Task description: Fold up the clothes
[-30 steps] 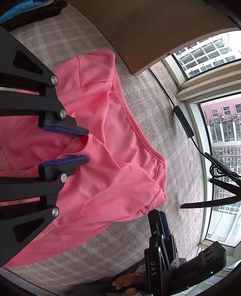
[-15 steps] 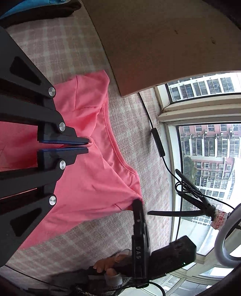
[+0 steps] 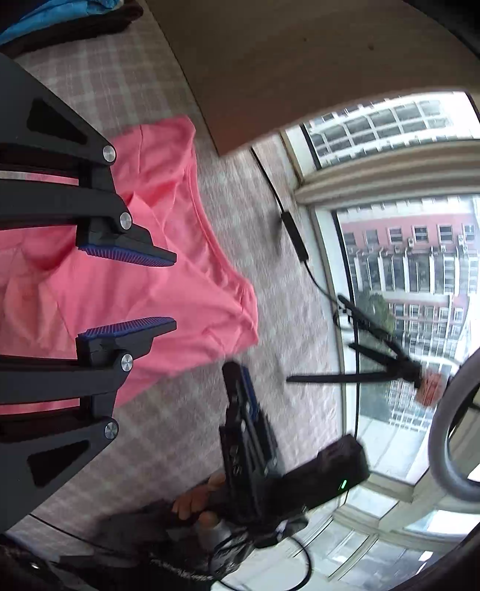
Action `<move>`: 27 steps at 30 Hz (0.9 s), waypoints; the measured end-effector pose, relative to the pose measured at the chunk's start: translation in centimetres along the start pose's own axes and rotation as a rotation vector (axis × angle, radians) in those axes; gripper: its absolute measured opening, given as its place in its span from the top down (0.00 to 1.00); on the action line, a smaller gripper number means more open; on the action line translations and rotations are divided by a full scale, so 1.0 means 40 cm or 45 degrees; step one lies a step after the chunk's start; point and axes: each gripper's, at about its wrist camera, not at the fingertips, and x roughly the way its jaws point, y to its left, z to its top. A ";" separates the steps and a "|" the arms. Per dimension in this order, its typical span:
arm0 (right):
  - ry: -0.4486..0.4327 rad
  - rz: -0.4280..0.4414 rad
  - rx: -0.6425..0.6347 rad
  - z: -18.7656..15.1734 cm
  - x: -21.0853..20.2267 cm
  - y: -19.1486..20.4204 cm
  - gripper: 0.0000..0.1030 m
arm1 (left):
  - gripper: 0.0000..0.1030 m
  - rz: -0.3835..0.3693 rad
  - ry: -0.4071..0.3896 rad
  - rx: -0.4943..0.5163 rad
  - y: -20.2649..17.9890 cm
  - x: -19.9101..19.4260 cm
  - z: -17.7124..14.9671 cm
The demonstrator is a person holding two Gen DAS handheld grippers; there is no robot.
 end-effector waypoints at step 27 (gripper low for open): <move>0.080 0.103 0.001 -0.127 0.028 0.083 0.64 | 0.98 -0.088 0.176 0.139 0.037 0.197 0.145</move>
